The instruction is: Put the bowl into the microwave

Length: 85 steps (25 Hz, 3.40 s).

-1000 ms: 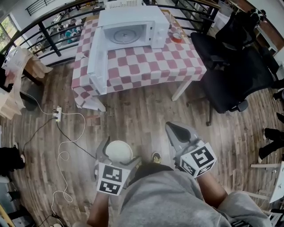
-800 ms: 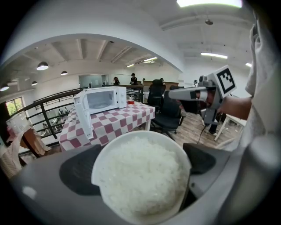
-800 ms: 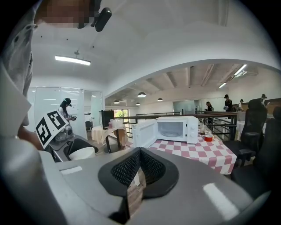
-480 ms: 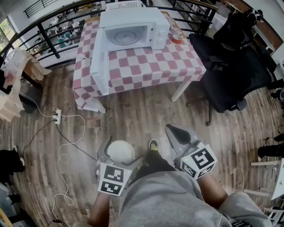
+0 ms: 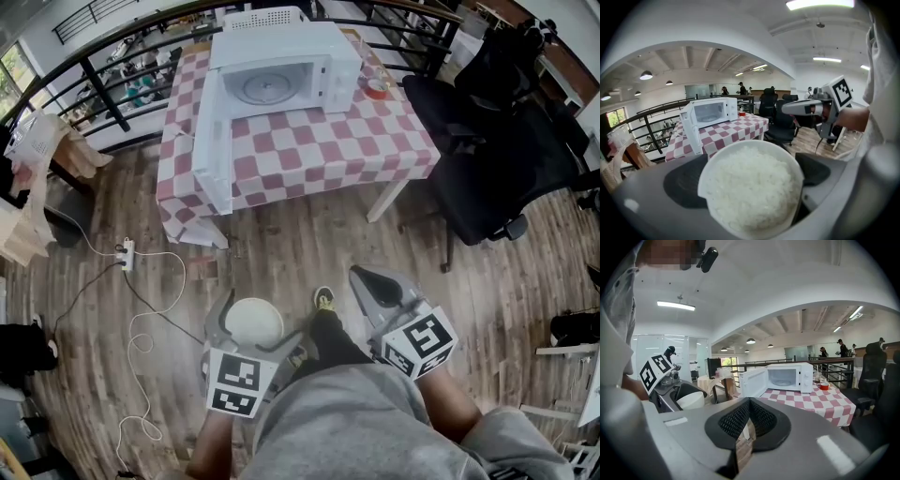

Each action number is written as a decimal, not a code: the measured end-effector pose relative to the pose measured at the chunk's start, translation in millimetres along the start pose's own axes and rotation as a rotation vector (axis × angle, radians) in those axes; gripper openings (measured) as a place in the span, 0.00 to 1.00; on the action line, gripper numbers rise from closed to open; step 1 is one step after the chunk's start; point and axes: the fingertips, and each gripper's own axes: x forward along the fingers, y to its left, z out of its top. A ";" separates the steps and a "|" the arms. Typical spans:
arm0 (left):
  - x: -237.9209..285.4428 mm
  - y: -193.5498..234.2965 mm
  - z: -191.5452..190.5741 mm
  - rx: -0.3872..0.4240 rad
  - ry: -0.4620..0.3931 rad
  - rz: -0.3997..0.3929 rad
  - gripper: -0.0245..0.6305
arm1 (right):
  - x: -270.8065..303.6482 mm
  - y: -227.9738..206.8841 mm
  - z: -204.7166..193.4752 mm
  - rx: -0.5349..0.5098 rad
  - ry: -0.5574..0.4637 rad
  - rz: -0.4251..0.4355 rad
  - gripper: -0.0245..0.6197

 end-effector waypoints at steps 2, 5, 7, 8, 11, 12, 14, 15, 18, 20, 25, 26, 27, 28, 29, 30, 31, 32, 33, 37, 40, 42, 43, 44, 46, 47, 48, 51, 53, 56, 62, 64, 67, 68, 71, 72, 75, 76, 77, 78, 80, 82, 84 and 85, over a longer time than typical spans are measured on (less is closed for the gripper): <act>8.0 5.6 5.9 -0.001 0.003 0.002 0.93 | 8.3 -7.9 1.0 0.004 0.001 0.006 0.04; 25.4 14.4 15.9 0.002 0.011 0.001 0.93 | 23.0 -24.2 3.2 0.013 0.000 0.014 0.04; 38.0 21.1 24.0 0.005 0.014 0.000 0.93 | 34.0 -36.6 5.2 0.017 0.000 0.016 0.04; 44.2 24.8 28.5 0.006 0.016 0.000 0.93 | 39.7 -42.7 6.6 0.020 0.001 0.017 0.04; 63.3 37.1 44.0 0.012 0.021 0.002 0.93 | 57.9 -61.2 12.4 0.025 0.001 0.026 0.04; 69.9 41.5 49.4 0.014 0.022 0.003 0.93 | 64.2 -67.1 14.7 0.026 0.000 0.030 0.04; 82.6 50.8 59.3 0.015 0.024 0.005 0.93 | 76.3 -77.7 19.1 0.028 -0.003 0.037 0.04; 88.4 55.3 63.7 0.015 0.026 0.006 0.93 | 82.0 -82.3 20.8 0.030 -0.003 0.041 0.04; 104.3 67.5 76.8 0.012 0.030 0.011 0.93 | 96.3 -96.1 25.0 0.035 0.002 0.050 0.04; 114.8 74.4 85.8 0.016 0.033 0.013 0.93 | 104.5 -106.8 27.1 0.040 0.005 0.052 0.04; 136.3 87.8 105.8 0.024 0.042 0.014 0.93 | 121.9 -128.9 31.4 0.050 0.008 0.060 0.04; 140.3 89.9 109.1 0.025 0.044 0.014 0.93 | 124.9 -133.1 31.8 0.053 0.010 0.062 0.04; 144.6 91.8 112.1 0.024 0.046 0.014 0.93 | 127.9 -137.5 32.1 0.056 0.012 0.063 0.04; 149.0 93.6 115.0 0.024 0.048 0.014 0.93 | 130.9 -141.9 32.4 0.058 0.013 0.065 0.04; 153.6 95.3 117.9 0.023 0.050 0.015 0.93 | 133.7 -146.3 32.8 0.060 0.013 0.067 0.04; 158.2 97.0 120.7 0.021 0.051 0.015 0.93 | 136.4 -150.5 33.2 0.062 0.014 0.070 0.04; 162.8 98.7 123.5 0.020 0.052 0.016 0.93 | 139.1 -154.7 33.3 0.062 0.015 0.072 0.04; 167.2 100.6 126.3 0.020 0.053 0.018 0.93 | 141.9 -158.8 33.4 0.063 0.017 0.075 0.04; 171.6 102.6 129.4 0.019 0.053 0.020 0.93 | 144.7 -162.9 33.6 0.063 0.018 0.077 0.04; 188.9 110.0 143.5 0.020 0.050 0.030 0.93 | 155.1 -181.0 36.8 0.060 0.021 0.086 0.04; 199.3 113.0 153.1 0.019 0.044 0.040 0.93 | 160.7 -193.4 38.9 0.058 0.017 0.094 0.04; 206.4 114.9 159.1 0.018 0.041 0.045 0.93 | 164.9 -201.5 39.8 0.057 0.016 0.097 0.04; 210.0 115.7 161.6 0.018 0.041 0.047 0.93 | 166.8 -205.4 40.2 0.058 0.015 0.099 0.04; 213.5 116.3 164.0 0.018 0.041 0.048 0.93 | 168.3 -209.1 40.5 0.059 0.015 0.102 0.04; 219.6 117.4 168.6 0.016 0.042 0.053 0.93 | 170.8 -215.9 41.2 0.061 0.014 0.107 0.04; 222.2 118.0 170.6 0.015 0.042 0.055 0.93 | 171.7 -218.7 41.4 0.061 0.013 0.109 0.04; 224.6 118.4 172.2 0.014 0.042 0.058 0.93 | 172.4 -221.2 41.3 0.063 0.013 0.112 0.04; 232.0 118.7 176.3 0.016 0.041 0.062 0.93 | 174.1 -229.0 40.7 0.062 0.012 0.113 0.04; 236.5 119.9 179.8 0.018 0.040 0.065 0.93 | 175.8 -234.7 40.5 0.062 0.008 0.111 0.04; 240.2 120.6 184.7 0.021 0.040 0.068 0.93 | 175.6 -241.2 41.2 0.067 0.005 0.108 0.04; 241.3 124.0 190.9 0.027 0.030 0.073 0.93 | 176.1 -250.3 41.8 0.063 0.004 0.089 0.04; 240.4 127.8 191.6 0.028 0.028 0.076 0.93 | 178.5 -252.3 42.1 0.065 0.001 0.082 0.04; 239.1 132.2 192.0 0.022 0.025 0.073 0.93 | 182.3 -254.6 43.1 0.071 0.004 0.075 0.04; 239.5 133.8 192.7 0.019 0.023 0.070 0.93 | 184.0 -255.7 44.3 0.070 0.005 0.073 0.04; 243.5 140.0 196.0 0.014 0.018 0.064 0.93 | 191.9 -259.6 47.2 0.065 0.007 0.066 0.04; 245.6 142.6 197.1 0.015 0.016 0.061 0.93 | 195.5 -261.3 47.9 0.062 0.009 0.063 0.04; 255.1 152.7 200.4 0.012 0.013 0.050 0.93 | 209.0 -268.8 51.3 0.050 0.013 0.047 0.04; 257.8 156.5 201.1 0.009 0.014 0.046 0.93 | 213.4 -270.1 52.8 0.049 0.015 0.044 0.04; 260.1 160.6 202.0 0.006 0.015 0.043 0.93 | 217.8 -270.8 54.6 0.049 0.016 0.043 0.04; 262.6 165.0 203.4 0.005 0.014 0.040 0.93 | 222.5 -271.5 56.5 0.048 0.017 0.042 0.04; 269.0 174.6 208.1 0.004 0.011 0.037 0.93 | 233.8 -274.7 60.9 0.045 0.021 0.040 0.04; 276.3 183.8 213.3 0.002 0.006 0.034 0.93 | 246.0 -278.9 65.3 0.043 0.023 0.039 0.04; 284.1 192.6 218.2 0.005 0.005 0.030 0.93 | 258.4 -283.4 69.6 0.041 0.023 0.038 0.04; 288.2 196.7 220.4 0.007 0.007 0.028 0.93 | 264.3 -285.7 71.5 0.040 0.024 0.038 0.04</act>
